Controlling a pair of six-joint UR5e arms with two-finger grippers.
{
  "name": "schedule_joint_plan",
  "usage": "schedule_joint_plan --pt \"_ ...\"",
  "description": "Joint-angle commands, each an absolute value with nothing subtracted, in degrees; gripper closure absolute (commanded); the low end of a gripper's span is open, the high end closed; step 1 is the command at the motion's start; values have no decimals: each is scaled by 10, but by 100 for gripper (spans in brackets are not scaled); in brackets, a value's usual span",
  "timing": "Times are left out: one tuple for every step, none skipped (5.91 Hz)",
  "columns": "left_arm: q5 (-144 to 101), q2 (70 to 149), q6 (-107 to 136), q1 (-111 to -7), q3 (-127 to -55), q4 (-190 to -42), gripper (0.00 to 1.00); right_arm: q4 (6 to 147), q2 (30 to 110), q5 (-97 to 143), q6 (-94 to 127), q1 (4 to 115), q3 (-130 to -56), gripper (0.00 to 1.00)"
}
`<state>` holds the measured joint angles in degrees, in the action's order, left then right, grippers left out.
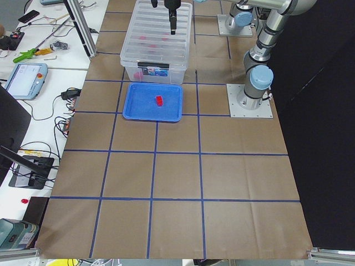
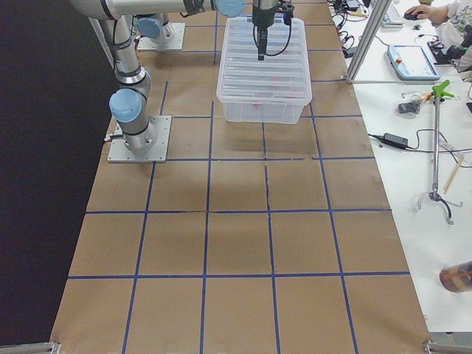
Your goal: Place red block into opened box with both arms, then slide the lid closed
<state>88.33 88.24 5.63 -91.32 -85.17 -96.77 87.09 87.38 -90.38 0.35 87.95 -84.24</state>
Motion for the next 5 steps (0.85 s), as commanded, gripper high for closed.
schedule_joint_plan --pt "883 882 56 -913 -852 -968 2 860 881 -907 -68 821 -844 0" --pt "882 882 56 -913 -852 -968 2 861 882 -906 -118 783 -849 0" --pt "882 882 56 -913 -852 -968 2 863 882 -905 -137 767 -879 0" --pt "882 882 56 -913 -852 -968 2 874 887 -902 -129 770 -913 0" --pt "883 882 56 -913 -852 -968 2 881 888 -900 -132 770 -931 0"
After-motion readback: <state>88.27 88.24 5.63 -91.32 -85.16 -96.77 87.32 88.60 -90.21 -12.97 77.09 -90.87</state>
